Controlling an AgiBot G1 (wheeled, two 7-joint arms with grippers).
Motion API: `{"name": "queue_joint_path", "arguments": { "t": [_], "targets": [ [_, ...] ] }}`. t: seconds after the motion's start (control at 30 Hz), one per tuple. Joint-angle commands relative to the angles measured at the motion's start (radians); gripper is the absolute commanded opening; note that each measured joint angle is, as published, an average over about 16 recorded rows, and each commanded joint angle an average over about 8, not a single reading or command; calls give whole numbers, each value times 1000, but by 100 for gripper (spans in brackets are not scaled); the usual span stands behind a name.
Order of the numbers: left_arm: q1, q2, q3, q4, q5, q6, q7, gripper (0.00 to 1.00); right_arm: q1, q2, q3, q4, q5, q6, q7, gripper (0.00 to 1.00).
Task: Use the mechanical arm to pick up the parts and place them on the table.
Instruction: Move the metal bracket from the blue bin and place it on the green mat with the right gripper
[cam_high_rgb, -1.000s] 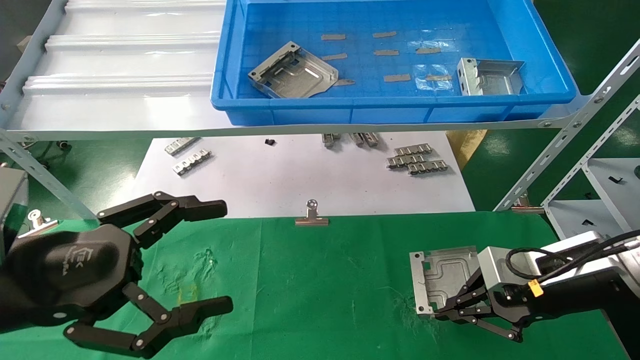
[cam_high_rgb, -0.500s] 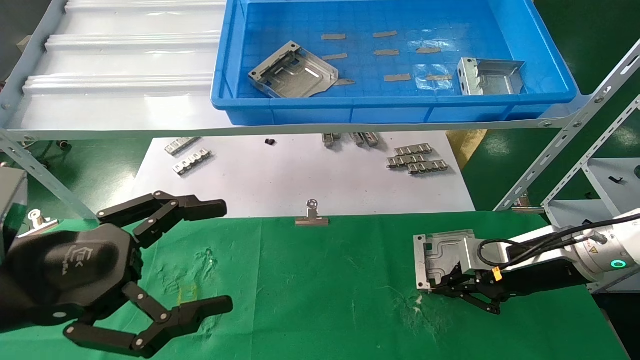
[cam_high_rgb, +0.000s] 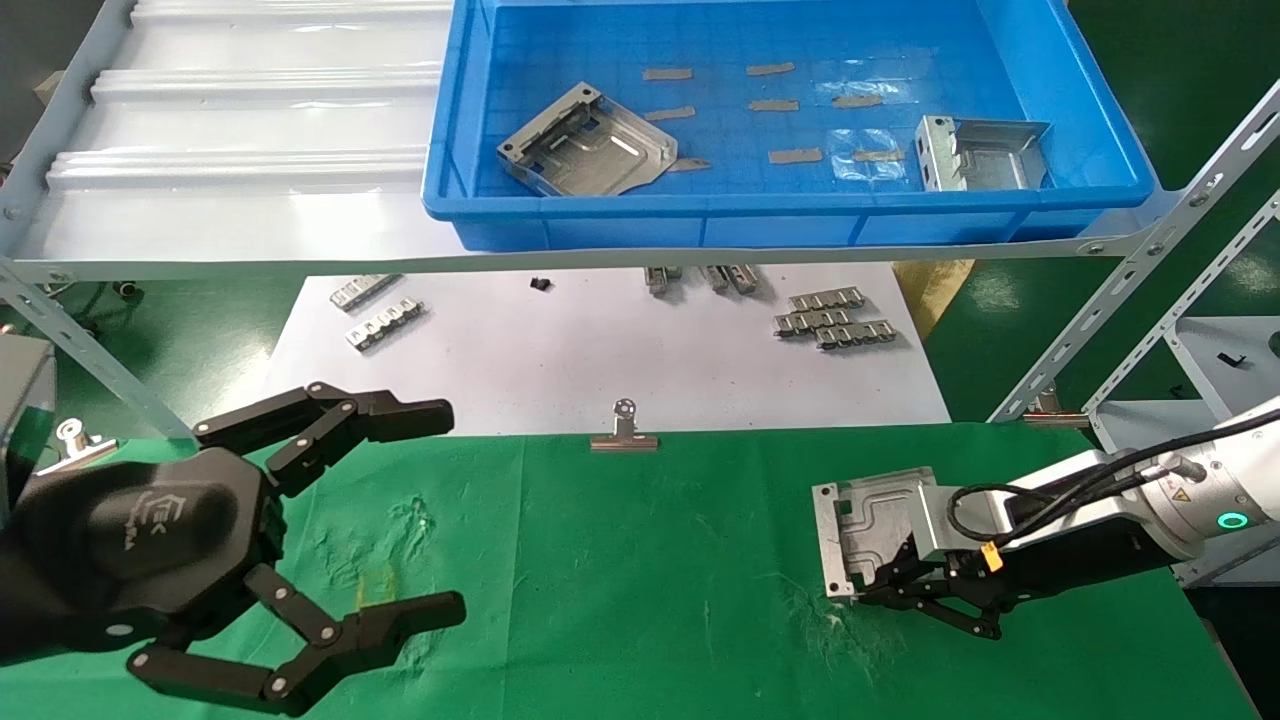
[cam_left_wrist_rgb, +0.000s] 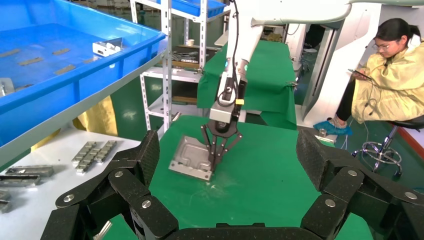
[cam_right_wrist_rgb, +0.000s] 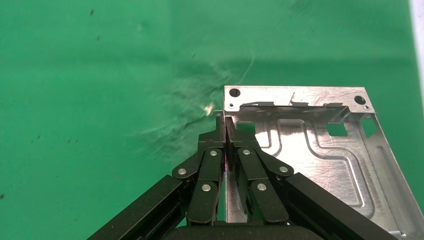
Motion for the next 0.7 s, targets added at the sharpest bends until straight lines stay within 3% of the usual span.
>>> {"name": "queue_joint_path", "arguments": {
  "t": [0.03, 0.1, 0.17, 0.43, 0.7],
  "targets": [
    [0, 0, 0, 0, 0, 0, 0, 100, -3, -4, -3, -11, -4, -7, -5, 70],
    [0, 0, 0, 0, 0, 0, 0, 100, -4, -9, -6, -20, -9, -2, -12, 92],
    [0, 0, 0, 0, 0, 0, 0, 100, -4, -15, -9, -27, -13, 6, -20, 100],
    [0, 0, 0, 0, 0, 0, 0, 100, -1, -28, -16, -40, -24, 10, -59, 100],
    [0, 0, 0, 0, 0, 0, 0, 100, 42, -10, -8, -33, -9, -61, -66, 100]
  ]
}}
